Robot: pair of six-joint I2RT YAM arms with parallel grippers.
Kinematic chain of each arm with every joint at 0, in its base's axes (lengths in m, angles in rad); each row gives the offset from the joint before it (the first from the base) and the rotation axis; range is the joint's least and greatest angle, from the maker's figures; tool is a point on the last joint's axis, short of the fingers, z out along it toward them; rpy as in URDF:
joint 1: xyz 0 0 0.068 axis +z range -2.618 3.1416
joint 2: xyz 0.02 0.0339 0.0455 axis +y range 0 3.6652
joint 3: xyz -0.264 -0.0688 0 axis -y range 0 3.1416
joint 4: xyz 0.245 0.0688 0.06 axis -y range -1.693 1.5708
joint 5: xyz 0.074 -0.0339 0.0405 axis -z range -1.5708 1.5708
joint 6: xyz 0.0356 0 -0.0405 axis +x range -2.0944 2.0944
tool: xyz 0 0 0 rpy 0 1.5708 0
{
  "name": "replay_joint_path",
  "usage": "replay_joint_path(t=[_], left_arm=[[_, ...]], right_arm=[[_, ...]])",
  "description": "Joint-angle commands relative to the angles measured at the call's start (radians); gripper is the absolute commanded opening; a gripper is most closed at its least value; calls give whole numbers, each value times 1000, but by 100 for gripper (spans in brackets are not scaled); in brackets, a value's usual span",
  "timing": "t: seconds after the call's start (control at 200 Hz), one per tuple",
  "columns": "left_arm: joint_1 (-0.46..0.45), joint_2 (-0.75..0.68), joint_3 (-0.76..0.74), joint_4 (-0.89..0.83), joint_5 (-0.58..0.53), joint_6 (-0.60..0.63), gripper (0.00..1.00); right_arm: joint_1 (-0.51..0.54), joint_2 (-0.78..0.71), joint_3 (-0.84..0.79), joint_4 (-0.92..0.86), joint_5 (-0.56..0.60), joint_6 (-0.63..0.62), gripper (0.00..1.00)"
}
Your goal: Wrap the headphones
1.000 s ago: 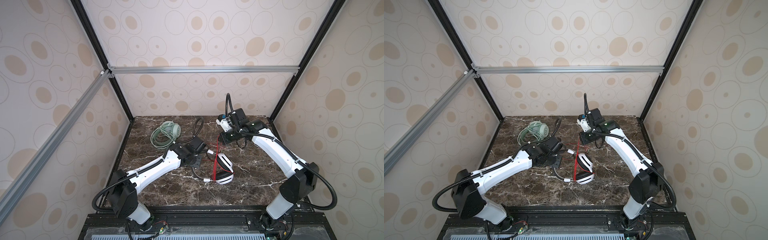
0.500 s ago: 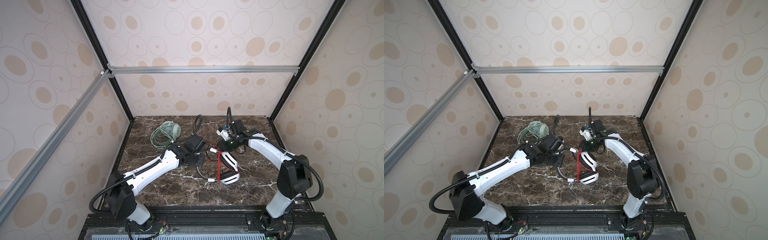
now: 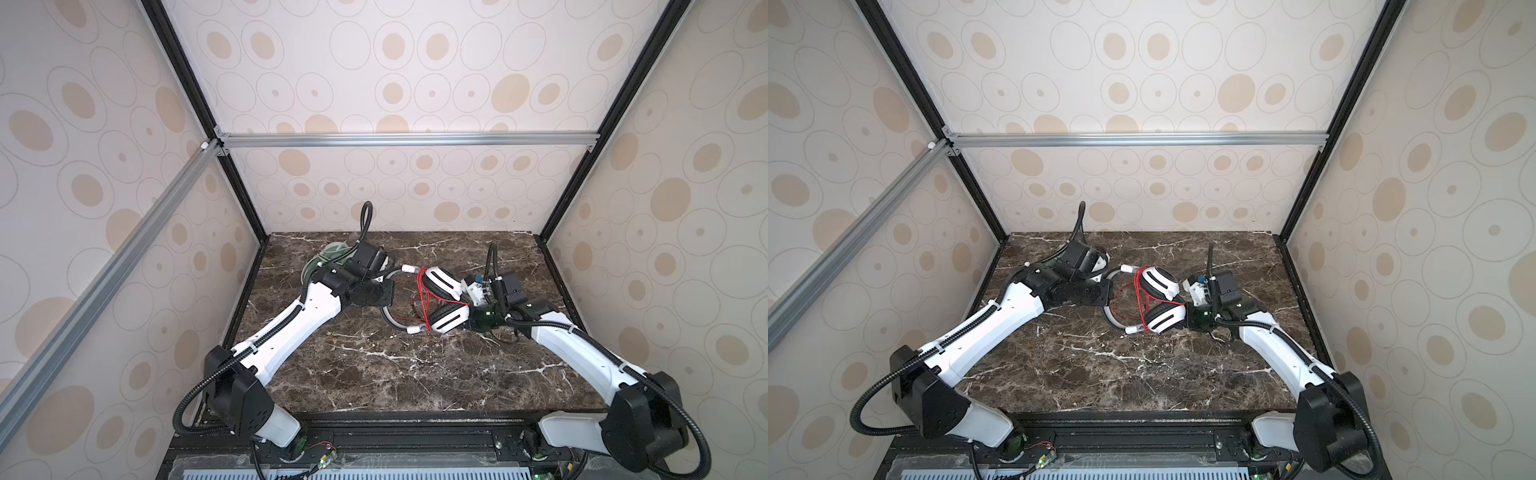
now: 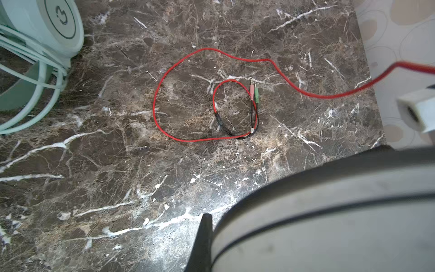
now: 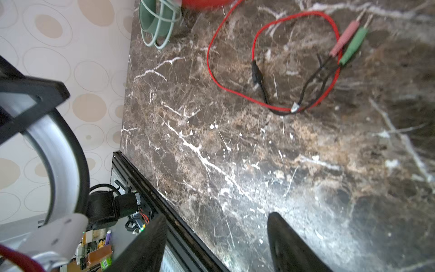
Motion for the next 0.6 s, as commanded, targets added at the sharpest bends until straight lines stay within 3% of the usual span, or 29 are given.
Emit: replay_joint_path(t=[0.0, 0.16, 0.385, 0.595], left_arm=[[10, 10, 66, 22, 29, -15, 0], [10, 25, 79, 46, 43, -16, 0], [12, 54, 250, -23, 52, -51, 0], [12, 90, 397, -75, 115, -103, 0]], right_arm=[[56, -73, -16, -46, 65, 36, 72], [154, -89, -83, -44, 139, 9, 72], [156, -129, -138, 58, 216, -35, 75], [126, -147, -124, 173, 151, -50, 75]])
